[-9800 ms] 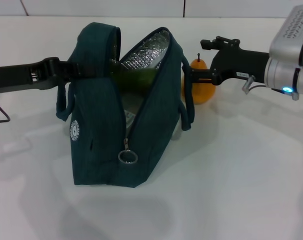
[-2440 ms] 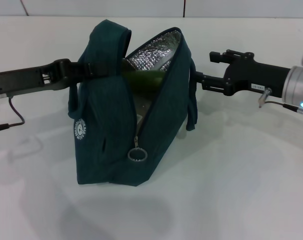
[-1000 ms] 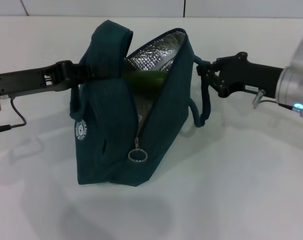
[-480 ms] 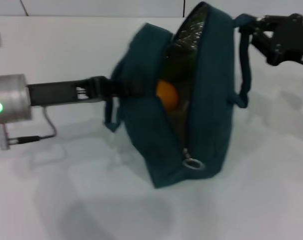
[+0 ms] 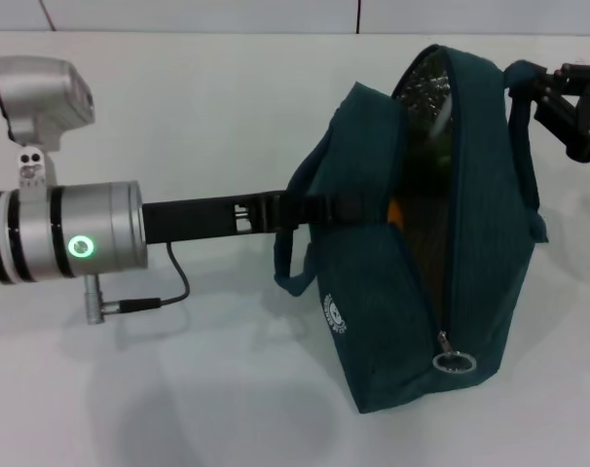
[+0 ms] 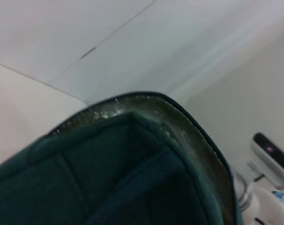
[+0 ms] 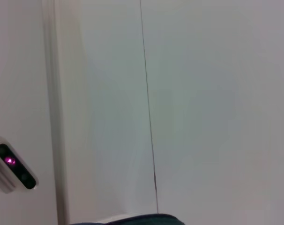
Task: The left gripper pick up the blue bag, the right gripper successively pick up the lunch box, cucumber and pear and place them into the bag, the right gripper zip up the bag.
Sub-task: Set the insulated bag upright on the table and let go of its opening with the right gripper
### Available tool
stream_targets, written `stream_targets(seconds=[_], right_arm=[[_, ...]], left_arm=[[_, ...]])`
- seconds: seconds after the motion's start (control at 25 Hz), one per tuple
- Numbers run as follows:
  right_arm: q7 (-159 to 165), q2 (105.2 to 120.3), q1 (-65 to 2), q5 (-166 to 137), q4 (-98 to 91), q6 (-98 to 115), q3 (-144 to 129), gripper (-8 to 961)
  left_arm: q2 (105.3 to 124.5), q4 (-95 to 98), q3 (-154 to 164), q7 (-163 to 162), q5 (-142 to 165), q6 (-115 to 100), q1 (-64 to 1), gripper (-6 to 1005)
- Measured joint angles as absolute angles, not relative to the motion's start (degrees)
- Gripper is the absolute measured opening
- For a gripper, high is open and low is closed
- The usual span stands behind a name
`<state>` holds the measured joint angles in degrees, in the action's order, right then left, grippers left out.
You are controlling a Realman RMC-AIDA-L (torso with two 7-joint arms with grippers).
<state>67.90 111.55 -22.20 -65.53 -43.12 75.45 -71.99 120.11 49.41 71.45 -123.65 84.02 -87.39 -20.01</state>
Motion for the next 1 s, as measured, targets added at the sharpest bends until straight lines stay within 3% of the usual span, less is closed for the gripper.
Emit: stream_targets(seconds=[1.0], right_arm=[[68.3,112.44,-27.4,-68.6,-41.1,72.2,-71.5,68]], left_arm=[[119.77,43.9,68.3,-119.7,81.7,-86.8,-22.0,51]])
